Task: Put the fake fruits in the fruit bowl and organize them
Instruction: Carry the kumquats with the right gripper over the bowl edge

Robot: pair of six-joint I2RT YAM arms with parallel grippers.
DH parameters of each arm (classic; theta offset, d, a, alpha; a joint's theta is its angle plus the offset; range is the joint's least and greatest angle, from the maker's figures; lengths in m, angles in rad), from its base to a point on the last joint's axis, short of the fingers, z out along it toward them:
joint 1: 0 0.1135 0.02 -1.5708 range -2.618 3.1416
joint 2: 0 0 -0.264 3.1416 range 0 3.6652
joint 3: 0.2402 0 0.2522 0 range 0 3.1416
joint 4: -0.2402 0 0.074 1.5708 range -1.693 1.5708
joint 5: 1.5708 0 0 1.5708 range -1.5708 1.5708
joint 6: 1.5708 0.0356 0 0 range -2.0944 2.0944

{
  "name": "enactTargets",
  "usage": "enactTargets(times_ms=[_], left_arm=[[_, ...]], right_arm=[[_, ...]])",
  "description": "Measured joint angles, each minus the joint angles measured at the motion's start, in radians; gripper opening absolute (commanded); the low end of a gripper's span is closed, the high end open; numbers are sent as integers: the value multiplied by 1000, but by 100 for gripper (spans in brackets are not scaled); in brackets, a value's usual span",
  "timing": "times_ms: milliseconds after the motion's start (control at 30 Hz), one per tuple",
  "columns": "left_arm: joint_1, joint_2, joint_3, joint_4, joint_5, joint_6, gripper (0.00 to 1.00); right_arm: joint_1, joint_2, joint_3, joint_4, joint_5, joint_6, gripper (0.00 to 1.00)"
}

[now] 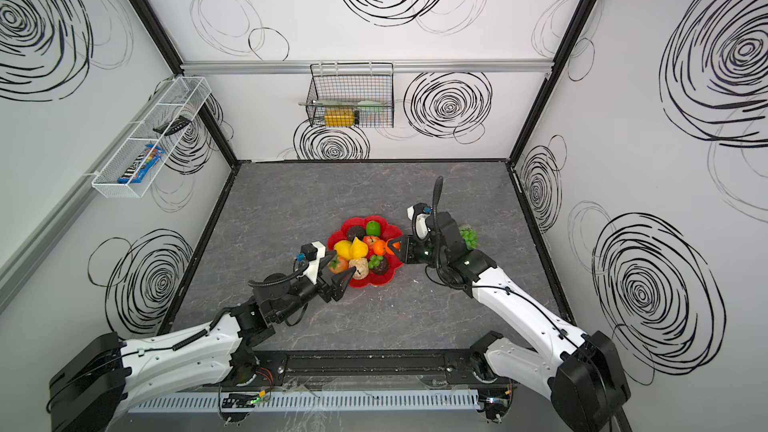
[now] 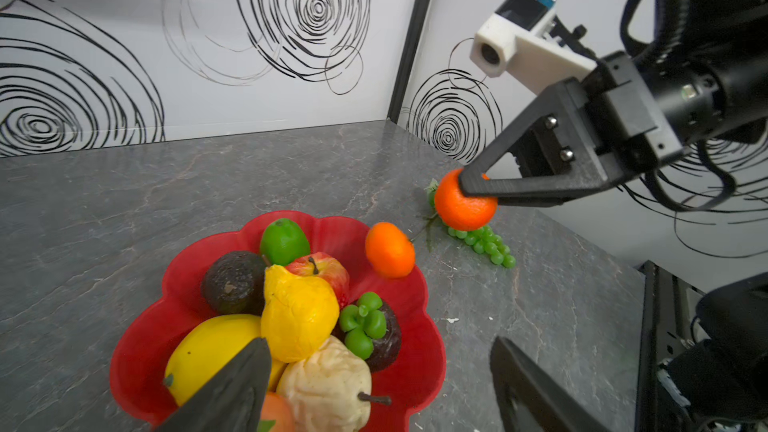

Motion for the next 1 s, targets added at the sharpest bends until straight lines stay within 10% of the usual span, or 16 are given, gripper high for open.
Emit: enactTargets(times_ms=[700,1000], left_arm=[[24,66,27,16,148,126,92],[60,-233,-99,45,-7,123,95]], right_arm=[[81,-60,8,40,-54,-259,29],[171,-65,-29,18,-22,-348,29]])
